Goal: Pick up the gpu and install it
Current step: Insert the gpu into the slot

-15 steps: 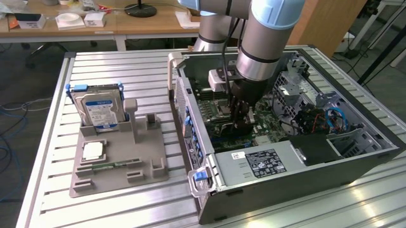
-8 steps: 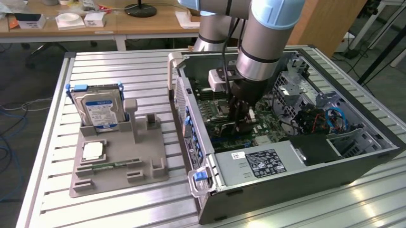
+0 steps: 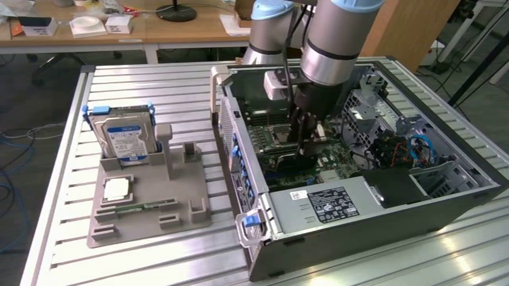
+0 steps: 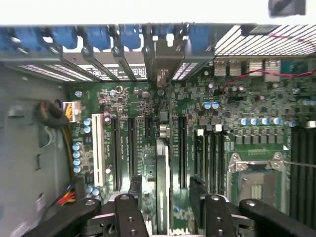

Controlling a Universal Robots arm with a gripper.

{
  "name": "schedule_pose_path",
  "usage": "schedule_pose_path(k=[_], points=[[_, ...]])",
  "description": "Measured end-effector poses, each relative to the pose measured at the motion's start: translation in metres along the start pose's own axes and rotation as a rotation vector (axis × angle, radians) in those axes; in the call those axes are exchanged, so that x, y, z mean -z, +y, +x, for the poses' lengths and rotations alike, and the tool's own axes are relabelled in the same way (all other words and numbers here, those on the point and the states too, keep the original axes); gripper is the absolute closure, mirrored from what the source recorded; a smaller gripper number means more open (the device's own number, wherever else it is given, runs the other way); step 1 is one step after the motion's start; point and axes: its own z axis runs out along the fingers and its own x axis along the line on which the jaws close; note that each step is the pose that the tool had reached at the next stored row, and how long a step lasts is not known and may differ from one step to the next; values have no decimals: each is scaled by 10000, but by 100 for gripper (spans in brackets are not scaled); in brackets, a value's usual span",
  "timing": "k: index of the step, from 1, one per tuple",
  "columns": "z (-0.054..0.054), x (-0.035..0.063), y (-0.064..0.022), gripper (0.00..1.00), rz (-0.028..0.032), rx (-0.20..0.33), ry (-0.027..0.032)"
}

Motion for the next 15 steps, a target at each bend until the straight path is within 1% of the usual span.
schedule_pose_path(k=[1, 5, 6, 7, 8, 10, 11, 12, 13, 15], points=[[0, -1, 0, 49, 3, 0, -8], [0, 0, 0, 49, 2, 0, -7], [0, 0, 0, 51, 2, -1, -6], [0, 0, 0, 57, 2, 0, -7], [0, 0, 0, 57, 3, 0, -7], [0, 0, 0, 69, 3, 0, -7], [0, 0, 0, 69, 3, 0, -7], [0, 0, 0, 75, 4, 0, -7], [0, 0, 0, 75, 4, 0, -7], [0, 0, 0, 86, 5, 0, -7]])
